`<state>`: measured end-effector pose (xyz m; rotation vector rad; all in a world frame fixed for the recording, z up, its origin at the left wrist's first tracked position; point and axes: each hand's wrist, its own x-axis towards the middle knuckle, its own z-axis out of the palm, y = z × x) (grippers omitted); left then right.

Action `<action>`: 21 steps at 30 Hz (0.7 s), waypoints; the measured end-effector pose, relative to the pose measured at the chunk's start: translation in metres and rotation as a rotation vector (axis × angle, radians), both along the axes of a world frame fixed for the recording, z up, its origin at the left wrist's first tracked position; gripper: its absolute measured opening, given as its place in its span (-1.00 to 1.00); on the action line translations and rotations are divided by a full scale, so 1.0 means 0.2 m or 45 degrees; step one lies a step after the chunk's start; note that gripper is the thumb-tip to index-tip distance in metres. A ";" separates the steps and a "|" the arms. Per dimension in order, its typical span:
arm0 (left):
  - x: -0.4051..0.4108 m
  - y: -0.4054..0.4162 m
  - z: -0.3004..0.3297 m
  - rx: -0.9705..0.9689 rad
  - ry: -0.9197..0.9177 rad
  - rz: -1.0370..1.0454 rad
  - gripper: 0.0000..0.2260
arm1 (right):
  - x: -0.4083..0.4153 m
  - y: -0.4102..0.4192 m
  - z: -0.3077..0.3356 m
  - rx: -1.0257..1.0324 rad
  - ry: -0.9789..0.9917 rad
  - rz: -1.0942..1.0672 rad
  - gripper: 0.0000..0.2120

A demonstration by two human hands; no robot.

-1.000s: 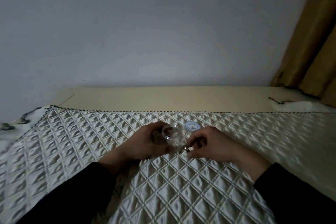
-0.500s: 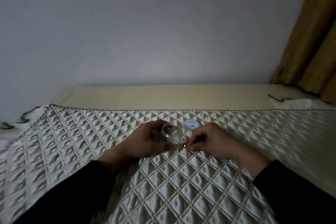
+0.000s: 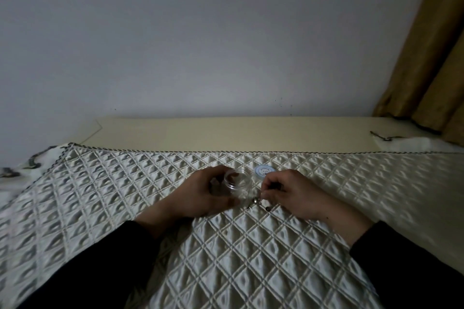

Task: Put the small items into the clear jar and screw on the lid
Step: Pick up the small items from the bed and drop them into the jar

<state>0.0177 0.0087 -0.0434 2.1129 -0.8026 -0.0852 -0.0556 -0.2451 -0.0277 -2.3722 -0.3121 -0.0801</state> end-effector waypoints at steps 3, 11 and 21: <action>0.00 0.00 0.00 -0.022 0.023 -0.013 -0.34 | -0.01 0.01 0.01 0.002 -0.007 0.013 -0.87; 0.01 0.00 0.00 -0.015 0.022 -0.022 -0.39 | 0.00 0.02 -0.02 -0.053 -0.041 0.020 -0.74; 0.02 0.00 -0.01 -0.040 0.039 -0.022 -0.41 | 0.02 0.04 -0.04 -0.051 -0.213 -0.016 -0.72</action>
